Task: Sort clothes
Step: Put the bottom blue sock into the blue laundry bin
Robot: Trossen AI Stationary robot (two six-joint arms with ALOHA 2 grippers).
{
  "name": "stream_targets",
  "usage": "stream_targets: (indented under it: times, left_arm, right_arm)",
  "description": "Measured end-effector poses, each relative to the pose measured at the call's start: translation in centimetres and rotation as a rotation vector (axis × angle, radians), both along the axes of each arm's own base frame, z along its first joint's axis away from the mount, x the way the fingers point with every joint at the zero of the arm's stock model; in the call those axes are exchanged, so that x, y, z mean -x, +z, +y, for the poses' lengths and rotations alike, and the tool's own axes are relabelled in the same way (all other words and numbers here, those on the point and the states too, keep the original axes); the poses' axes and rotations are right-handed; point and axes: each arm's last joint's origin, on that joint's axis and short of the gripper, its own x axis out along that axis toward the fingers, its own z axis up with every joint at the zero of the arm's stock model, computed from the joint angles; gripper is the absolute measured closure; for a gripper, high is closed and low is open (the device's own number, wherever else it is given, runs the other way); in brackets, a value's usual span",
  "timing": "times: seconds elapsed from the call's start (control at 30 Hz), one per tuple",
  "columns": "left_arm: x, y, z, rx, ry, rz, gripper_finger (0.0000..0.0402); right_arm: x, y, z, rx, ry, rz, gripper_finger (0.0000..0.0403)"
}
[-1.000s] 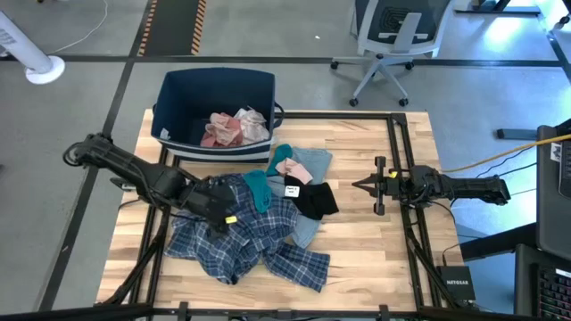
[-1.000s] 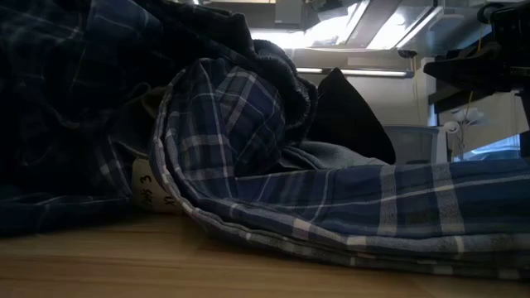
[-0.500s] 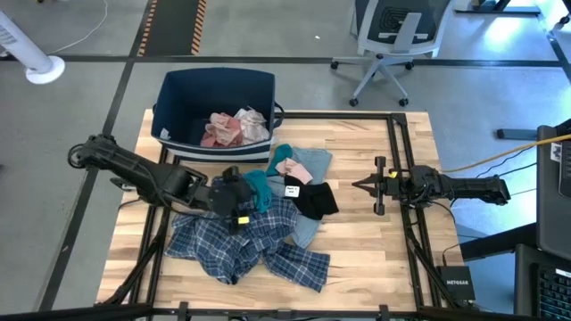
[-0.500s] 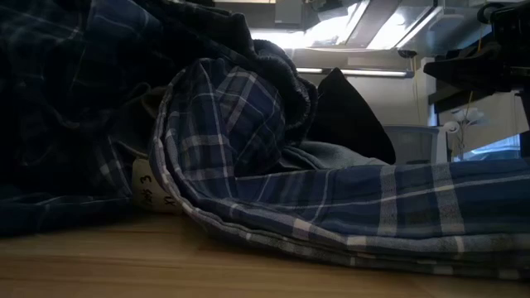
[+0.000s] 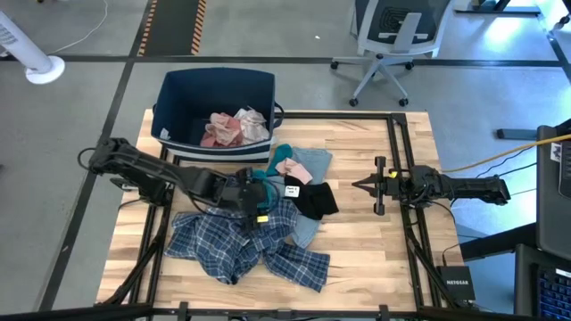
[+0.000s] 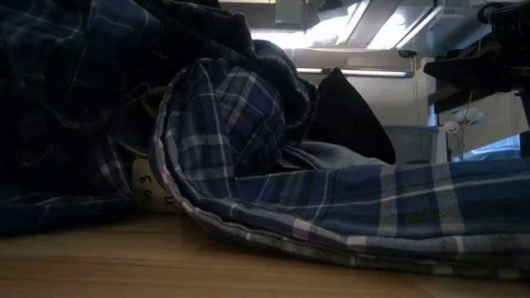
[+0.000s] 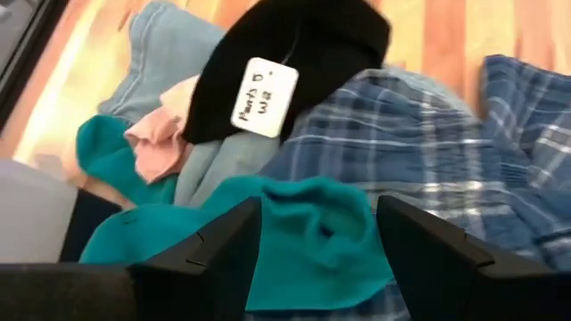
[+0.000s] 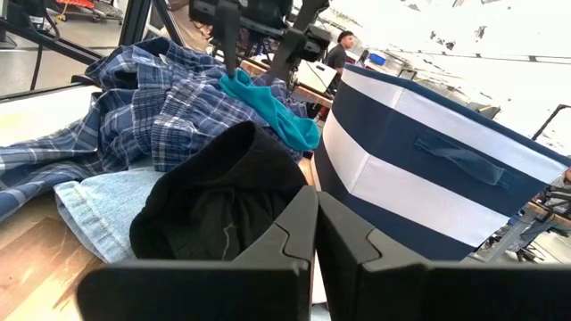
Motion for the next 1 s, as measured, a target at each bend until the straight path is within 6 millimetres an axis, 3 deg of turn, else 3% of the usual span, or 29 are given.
stream_targets:
  times: [0.43,0.73,1.0]
  left_arm:
    - [-0.2,-0.3,-0.1,0.122,-0.046,0.027,0.0183]
    - [-0.4,-0.7,-0.2,0.114,-0.063,0.046,0.0186]
    - [-0.7,-1.1,-0.2,0.084,-0.091,0.058,0.0278]
  right_arm:
    - [0.0,0.0,0.0,0.000,0.000,0.000,0.0386]
    - [0.0,0.0,0.0,0.000,0.000,0.000,0.0386]
    - [0.0,0.0,0.0,0.000,0.000,0.000,0.0386]
